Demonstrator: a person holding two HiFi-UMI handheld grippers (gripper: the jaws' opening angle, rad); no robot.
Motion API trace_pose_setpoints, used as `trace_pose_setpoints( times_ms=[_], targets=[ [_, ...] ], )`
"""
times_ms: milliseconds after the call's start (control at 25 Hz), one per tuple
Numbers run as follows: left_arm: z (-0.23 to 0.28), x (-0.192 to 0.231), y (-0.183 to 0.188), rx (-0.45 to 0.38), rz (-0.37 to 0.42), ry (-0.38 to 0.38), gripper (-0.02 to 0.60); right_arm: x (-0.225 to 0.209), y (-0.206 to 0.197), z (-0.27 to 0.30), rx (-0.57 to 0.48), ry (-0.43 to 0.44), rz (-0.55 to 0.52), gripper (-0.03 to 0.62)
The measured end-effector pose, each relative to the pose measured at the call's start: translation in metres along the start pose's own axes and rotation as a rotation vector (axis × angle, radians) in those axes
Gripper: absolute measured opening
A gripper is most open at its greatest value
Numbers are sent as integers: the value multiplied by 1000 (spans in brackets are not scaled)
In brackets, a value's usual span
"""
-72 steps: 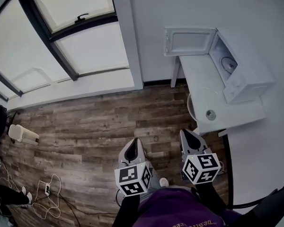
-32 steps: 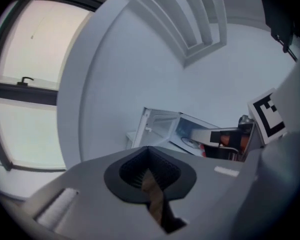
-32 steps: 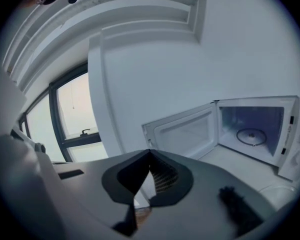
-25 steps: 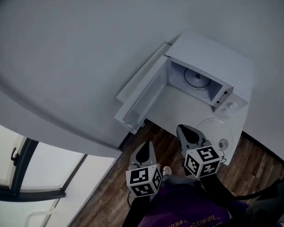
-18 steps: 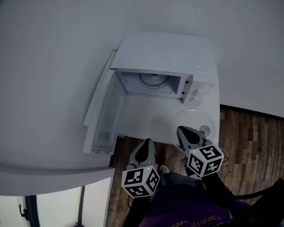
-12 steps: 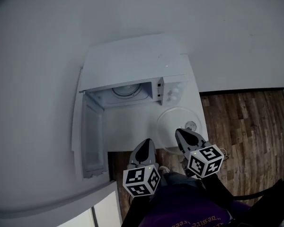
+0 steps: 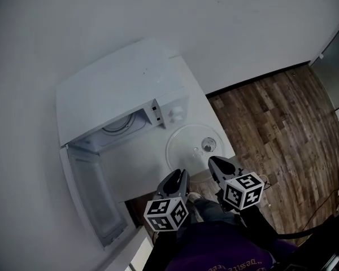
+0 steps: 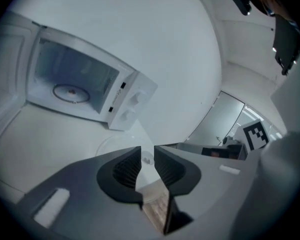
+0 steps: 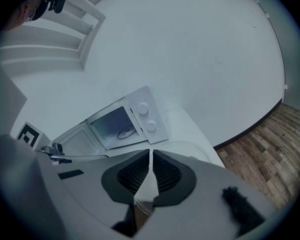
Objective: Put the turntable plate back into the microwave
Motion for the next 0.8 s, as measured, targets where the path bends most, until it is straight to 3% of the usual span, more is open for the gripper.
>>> trace_pose_setpoints(
  times_ms=[120, 280, 400, 520, 640, 800],
  targets=[
    [12, 11, -25, 91, -81, -14, 97, -18, -26, -6, 42, -33, 88, 30],
    [14, 26, -60, 161, -119, 26, 107, -34, -60, -20, 42, -11, 286, 105],
    [15, 31, -81, 207, -155, 29, 117, -39, -85, -27, 73, -14, 349, 129],
    [18, 34, -94, 230, -179, 28, 129, -41, -102, -30, 105, -20, 372, 150],
    [18, 38, -102, 229, -204, 43, 191, -41, -116, -30, 117, -16, 410, 160],
    [19, 44, -114, 236, -255, 55, 196, -47, -140, -23, 124, -16, 553, 161]
  ],
)
Point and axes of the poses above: the fingertips, and each gripper's own axes: z forward along the fingers, x to its left, y out of its top, the point moved 1 cm from there along -z, backward along the fingers, and after that the axes turned 8 degrees about -z, right-handed, at the moved point
